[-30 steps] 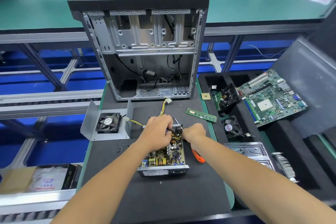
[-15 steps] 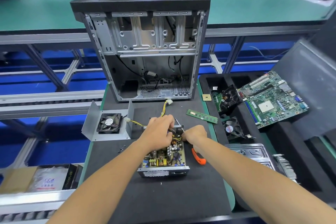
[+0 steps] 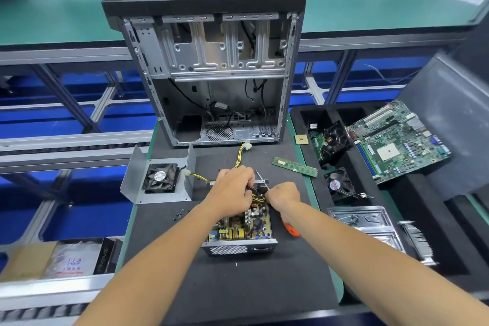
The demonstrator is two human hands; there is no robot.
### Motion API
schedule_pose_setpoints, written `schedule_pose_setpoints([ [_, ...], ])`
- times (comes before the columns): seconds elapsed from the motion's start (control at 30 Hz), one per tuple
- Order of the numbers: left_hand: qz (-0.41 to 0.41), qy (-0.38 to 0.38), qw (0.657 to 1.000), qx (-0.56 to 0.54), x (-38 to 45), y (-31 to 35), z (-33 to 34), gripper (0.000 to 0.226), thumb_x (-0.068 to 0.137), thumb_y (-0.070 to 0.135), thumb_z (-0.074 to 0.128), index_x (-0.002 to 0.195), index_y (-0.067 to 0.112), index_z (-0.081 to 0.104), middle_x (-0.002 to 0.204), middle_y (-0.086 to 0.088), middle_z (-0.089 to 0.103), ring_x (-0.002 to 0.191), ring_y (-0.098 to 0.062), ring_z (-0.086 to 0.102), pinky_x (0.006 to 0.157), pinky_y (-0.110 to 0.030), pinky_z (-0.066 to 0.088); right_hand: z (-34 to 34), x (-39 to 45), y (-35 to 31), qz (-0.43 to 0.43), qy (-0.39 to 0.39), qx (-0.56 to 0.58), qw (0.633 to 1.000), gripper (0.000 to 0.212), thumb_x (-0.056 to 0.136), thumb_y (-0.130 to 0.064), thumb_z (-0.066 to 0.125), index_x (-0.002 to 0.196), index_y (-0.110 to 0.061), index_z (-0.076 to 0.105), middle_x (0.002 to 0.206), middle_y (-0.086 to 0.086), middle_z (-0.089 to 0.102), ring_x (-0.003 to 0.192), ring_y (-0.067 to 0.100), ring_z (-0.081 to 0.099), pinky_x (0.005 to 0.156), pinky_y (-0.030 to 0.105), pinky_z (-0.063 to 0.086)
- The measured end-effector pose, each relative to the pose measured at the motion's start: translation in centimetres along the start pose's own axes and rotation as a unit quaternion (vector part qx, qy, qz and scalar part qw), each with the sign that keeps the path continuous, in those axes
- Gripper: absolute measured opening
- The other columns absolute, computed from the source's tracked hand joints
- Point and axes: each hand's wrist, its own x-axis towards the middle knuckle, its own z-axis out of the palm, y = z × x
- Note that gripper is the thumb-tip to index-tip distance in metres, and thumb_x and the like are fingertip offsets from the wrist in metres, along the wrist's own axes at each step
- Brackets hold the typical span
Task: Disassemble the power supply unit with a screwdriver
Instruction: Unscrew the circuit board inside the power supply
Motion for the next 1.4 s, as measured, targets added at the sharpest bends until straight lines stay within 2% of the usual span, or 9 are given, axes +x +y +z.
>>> schedule_pose_setpoints([
  [0.23,0.0,-0.001,1.0,-0.001,0.0,-0.2,0.1,0.019,0.075,0.011,0.053,0.082,0.023,0.04,0.076,0.011,0.041,0.071,-0.011,0.038,0.085,-0.027,0.024,-0.3,-0.8,1.4,-0.141,0.006,-0.086,0.986,0.016,0.085,-0.01,0.06,0.08,-0.015,0.074,0.094,0.007,0.067,0.09,0.028,0.06,0.085,0.035,0.05],
  [0.6,0.0,-0.003,1.0,-0.005,0.0,-0.2,0.1,0.02,0.076,0.011,0.052,0.08,0.024,0.038,0.076,0.011,0.039,0.072,-0.013,0.039,0.085,-0.027,0.025,-0.9,0.1,3.5,-0.436,0.099,-0.326,0.833,0.02,0.093,-0.022,0.056,0.092,-0.02,0.075,0.082,0.005,0.055,0.08,0.028,0.054,0.06,0.037,0.038],
  [0.8,0.005,-0.001,1.0,0.001,-0.1,-0.1,0.1,0.02,0.076,0.011,0.052,0.08,0.025,0.038,0.077,0.012,0.038,0.073,-0.012,0.038,0.085,-0.027,0.024,-1.6,0.3,3.2,-0.45,0.058,-0.375,0.808,0.027,0.098,-0.028,0.045,0.106,-0.022,0.07,0.095,0.001,0.059,0.093,0.024,0.058,0.068,0.035,0.042],
  [0.97,0.009,0.001,1.0,-0.002,-0.1,-0.1,0.1,0.019,0.076,0.01,0.052,0.081,0.024,0.04,0.078,0.012,0.04,0.073,-0.013,0.037,0.082,-0.027,0.023,-2.3,0.6,2.7,-0.478,0.032,-0.461,0.747,0.032,0.102,-0.028,0.033,0.113,-0.019,0.062,0.11,-0.001,0.059,0.097,0.026,0.061,0.072,0.036,0.045],
  [1.07,0.01,0.004,1.0,-0.002,-0.1,-0.1,0.0,0.019,0.075,0.01,0.053,0.082,0.023,0.04,0.079,0.011,0.042,0.074,-0.012,0.037,0.081,-0.027,0.022,-2.6,0.5,2.4,-0.511,0.035,-0.474,0.716,0.023,0.099,-0.023,0.046,0.101,-0.013,0.066,0.101,0.003,0.063,0.082,0.03,0.066,0.062,0.035,0.045],
  [1.13,0.01,0.006,1.0,-0.002,-0.1,-0.1,0.1,0.02,0.075,0.01,0.053,0.081,0.023,0.04,0.079,0.011,0.042,0.075,-0.013,0.037,0.08,-0.028,0.023,-3.0,0.2,2.2,-0.539,0.056,-0.475,0.693,0.01,0.078,-0.02,0.076,0.075,-0.013,0.069,0.074,0.002,0.064,0.051,0.026,0.063,0.041,0.028,0.045],
  [1.2,0.011,0.004,1.0,-0.001,0.0,0.0,0.1,0.019,0.074,0.01,0.052,0.081,0.023,0.04,0.079,0.011,0.042,0.075,-0.013,0.037,0.08,-0.029,0.025,-2.9,0.2,2.4,-0.545,0.077,-0.475,0.686,0.022,0.06,-0.018,0.088,0.061,-0.015,0.066,0.061,-0.001,0.06,0.036,0.023,0.055,0.031,0.024,0.039],
  [1.3,0.013,0.003,1.0,0.0,-0.1,0.1,0.0,0.018,0.074,0.009,0.052,0.081,0.022,0.041,0.079,0.009,0.043,0.075,-0.014,0.037,0.08,-0.029,0.025,-2.6,0.5,2.4,-0.527,0.027,-0.484,0.698,0.011,0.09,-0.021,0.062,0.089,-0.012,0.069,0.09,0.003,0.065,0.068,0.029,0.066,0.054,0.034,0.051],
  [1.4,0.011,-0.002,1.0,-0.009,-0.1,0.0,0.0,0.017,0.075,0.008,0.052,0.081,0.02,0.042,0.08,0.008,0.045,0.075,-0.015,0.038,0.083,-0.03,0.027,-2.8,1.3,2.6,-0.522,0.013,-0.471,0.711,0.032,0.101,-0.029,0.035,0.109,-0.016,0.064,0.11,0.001,0.062,0.097,0.027,0.062,0.073,0.036,0.045],
])
